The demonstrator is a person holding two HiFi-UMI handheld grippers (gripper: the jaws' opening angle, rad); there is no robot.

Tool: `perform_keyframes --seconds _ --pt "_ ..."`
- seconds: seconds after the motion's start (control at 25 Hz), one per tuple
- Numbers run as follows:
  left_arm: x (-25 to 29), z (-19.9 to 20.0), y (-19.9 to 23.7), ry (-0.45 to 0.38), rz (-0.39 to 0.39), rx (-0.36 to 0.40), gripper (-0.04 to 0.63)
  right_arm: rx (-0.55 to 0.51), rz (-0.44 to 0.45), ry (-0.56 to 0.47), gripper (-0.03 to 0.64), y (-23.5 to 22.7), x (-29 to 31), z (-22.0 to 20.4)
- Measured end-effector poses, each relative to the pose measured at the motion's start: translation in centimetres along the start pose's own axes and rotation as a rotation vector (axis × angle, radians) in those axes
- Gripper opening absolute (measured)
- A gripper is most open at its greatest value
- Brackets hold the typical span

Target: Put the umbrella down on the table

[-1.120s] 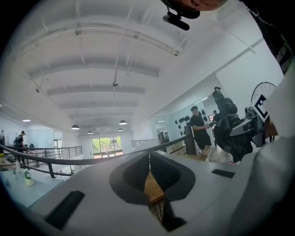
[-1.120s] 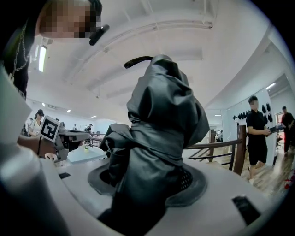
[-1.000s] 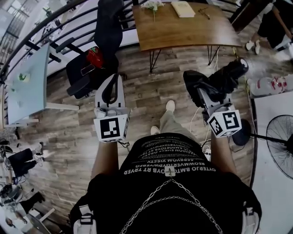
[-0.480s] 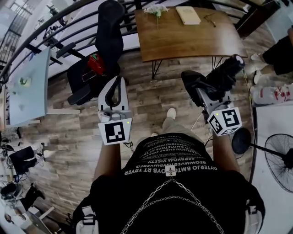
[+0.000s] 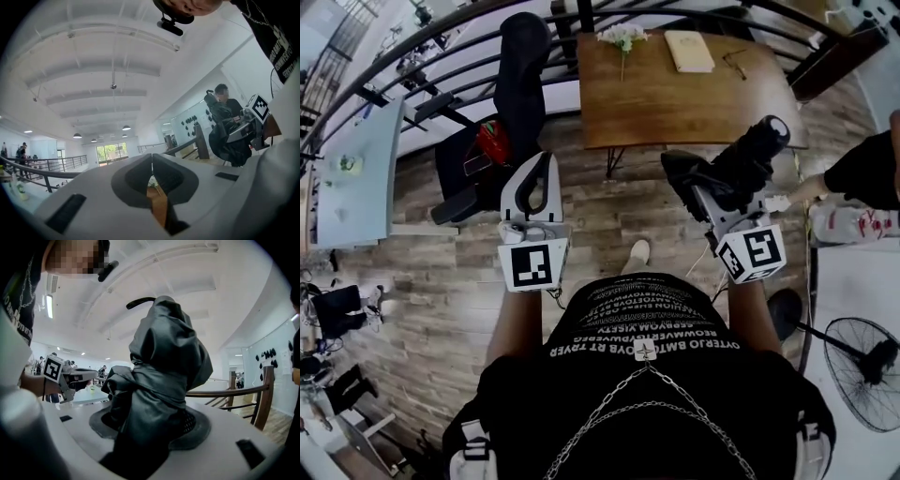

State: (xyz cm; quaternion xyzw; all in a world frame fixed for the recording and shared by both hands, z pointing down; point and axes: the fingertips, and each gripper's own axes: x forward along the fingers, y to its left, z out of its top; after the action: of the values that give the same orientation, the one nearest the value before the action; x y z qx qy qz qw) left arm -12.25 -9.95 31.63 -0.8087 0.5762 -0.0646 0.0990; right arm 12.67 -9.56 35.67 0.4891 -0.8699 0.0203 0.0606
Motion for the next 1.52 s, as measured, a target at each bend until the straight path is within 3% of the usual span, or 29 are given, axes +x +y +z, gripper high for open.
perform_keyframes --seconds 0.24,0.44,0.88,1.52 --pt "3.7 1.2 -1.4 -0.009 0.031 0.013 0.031 -0.015 0.07 -0.016 0.27 -3.1 2.3 0.5" --pt "3.2 1.0 -2.1 0.005 0.054 0.032 0.031 -0.04 0.112 -0.023 0.27 -3.0 2.8 0.0" --pt "6.2 -0.5 0.1 0.046 0.112 0.021 0.031 -0.007 0.19 -0.012 0.27 -4.6 8.2 -0.2" --pt "19.9 -3.0 3.2 0.036 0.006 -0.025 0.031 0.016 0.12 0.044 0.27 -10.1 17.2 -0.6"
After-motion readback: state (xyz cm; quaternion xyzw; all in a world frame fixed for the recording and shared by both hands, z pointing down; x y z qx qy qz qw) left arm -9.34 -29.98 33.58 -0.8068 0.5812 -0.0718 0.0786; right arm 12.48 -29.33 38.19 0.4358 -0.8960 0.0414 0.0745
